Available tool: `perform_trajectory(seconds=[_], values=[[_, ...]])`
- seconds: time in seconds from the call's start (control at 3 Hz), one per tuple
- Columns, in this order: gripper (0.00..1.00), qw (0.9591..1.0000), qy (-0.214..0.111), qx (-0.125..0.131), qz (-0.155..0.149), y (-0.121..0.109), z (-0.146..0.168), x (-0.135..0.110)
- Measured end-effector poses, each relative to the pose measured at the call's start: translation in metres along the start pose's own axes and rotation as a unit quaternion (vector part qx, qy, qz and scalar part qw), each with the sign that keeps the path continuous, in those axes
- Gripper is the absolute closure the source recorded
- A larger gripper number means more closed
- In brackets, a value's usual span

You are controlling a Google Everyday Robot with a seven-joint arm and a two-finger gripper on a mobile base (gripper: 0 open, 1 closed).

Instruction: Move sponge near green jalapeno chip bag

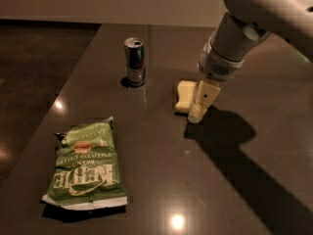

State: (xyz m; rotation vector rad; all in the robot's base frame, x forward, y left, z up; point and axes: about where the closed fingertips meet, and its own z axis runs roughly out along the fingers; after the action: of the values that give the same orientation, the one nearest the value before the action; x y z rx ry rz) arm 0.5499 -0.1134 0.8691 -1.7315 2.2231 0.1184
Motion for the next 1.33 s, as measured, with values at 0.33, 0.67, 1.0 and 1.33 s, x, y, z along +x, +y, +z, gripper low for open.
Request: perform_trajectory(seconds=[0.33, 0.67, 1.0, 1.33], values=[[0.29, 0.9997, 0.006, -0.024, -0.004, -0.003, 0.021, -0.001], [0.52, 0.9993, 0.010, -0.036, -0.009, -0.005, 0.029, -0.001], [0.75, 0.9989, 0.007, -0.040, -0.023, 0.003, 0.020, -0.002], [0.98, 0.9978, -0.012, -0.042, -0.050, 0.025, -0.004, -0.011]])
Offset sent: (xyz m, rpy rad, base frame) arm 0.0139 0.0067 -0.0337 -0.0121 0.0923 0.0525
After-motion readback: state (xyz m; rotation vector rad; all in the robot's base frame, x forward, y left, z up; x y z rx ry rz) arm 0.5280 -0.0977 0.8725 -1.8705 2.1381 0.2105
